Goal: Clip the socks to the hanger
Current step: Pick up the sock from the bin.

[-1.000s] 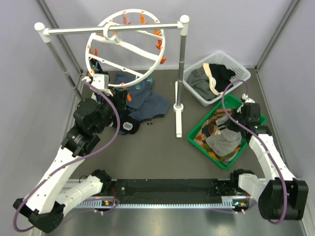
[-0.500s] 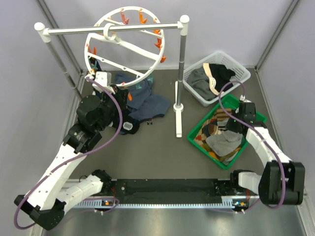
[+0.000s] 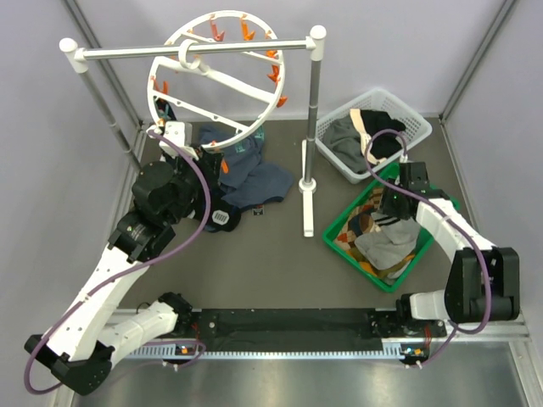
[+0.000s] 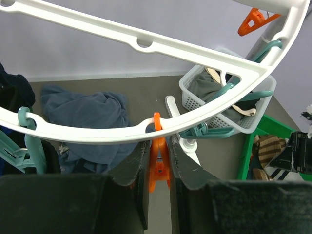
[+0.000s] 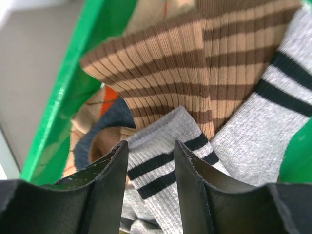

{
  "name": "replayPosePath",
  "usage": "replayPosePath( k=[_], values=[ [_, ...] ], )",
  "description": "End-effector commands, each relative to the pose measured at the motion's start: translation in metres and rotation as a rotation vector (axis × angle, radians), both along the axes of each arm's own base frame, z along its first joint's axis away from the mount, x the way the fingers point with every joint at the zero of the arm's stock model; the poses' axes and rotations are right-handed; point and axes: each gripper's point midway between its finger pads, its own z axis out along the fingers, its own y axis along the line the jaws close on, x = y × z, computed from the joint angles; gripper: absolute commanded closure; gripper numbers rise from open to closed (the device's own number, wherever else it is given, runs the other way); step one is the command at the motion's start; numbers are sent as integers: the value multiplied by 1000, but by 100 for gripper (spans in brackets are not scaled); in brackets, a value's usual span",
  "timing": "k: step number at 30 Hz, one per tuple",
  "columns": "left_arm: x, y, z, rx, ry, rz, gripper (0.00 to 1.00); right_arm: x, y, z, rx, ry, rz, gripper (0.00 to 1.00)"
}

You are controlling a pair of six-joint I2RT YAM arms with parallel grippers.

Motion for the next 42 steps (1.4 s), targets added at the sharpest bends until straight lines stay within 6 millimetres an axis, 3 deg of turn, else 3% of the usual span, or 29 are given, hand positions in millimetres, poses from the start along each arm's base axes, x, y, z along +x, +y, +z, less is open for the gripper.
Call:
replayPosePath(
  k=[1, 6, 9, 16, 19, 26, 31, 35, 39, 42],
  values=[
    [-8, 4, 25, -32, -55, -9, 100, 1, 3, -2, -8, 33, 32, 58],
    [-9, 2, 26, -31, -54, -18, 100, -5, 2, -18, -18, 86, 31, 60],
    [-8, 1, 24, -27, -47, -19, 100, -6, 0, -21, -23, 86, 23, 67],
    [-9, 1, 26, -33, -51, -21, 100, -4, -1, -6, -24, 25, 12, 98],
    [-9, 1, 28, -35, -54, -22, 100, -3, 3, 5, -4, -13, 23, 100],
    [-10, 2, 34, -44, -64, -23, 100, 1, 23, 52, 67, -165, 97, 100],
    [-11, 1, 39, -46, -69, -27, 100, -2, 57, 110, 104, -353, 246, 100],
    [-11, -1, 41, -56, -72, -38, 100, -9, 101, 168, 183, -528, 393, 100],
    [-12, -5, 42, -66, -73, -55, 100, -31, 160, 215, 270, -643, 581, 100],
    [-14, -8, 46, -81, -83, -75, 100, -43, 193, 248, 329, -726, 674, 100]
  ],
)
